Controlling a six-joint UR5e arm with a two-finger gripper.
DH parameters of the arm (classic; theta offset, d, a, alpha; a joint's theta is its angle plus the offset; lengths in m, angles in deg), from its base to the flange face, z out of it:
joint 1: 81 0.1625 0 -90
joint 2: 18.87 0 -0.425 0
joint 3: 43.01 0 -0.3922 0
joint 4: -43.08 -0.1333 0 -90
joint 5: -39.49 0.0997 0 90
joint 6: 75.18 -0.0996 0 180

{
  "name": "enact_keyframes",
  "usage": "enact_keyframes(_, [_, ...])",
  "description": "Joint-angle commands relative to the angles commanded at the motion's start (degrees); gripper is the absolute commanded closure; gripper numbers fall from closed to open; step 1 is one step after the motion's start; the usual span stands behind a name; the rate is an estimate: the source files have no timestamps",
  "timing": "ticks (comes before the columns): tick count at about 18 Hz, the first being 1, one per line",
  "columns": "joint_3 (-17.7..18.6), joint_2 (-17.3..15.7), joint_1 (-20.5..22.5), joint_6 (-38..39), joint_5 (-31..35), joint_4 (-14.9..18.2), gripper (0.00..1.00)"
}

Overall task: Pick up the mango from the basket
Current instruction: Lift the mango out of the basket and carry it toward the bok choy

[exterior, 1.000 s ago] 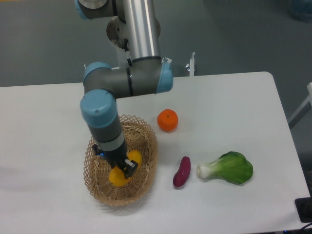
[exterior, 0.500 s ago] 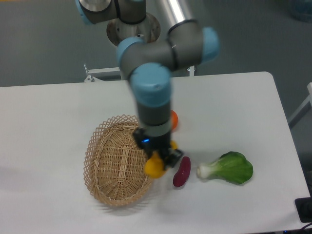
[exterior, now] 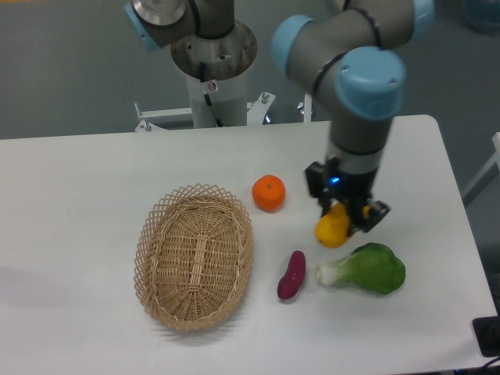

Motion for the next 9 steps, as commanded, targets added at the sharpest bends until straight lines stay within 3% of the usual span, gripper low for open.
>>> enact_keyframes(9, [0.0, 0.0, 1.59, -1.59, -0.09, 0.0, 0.53])
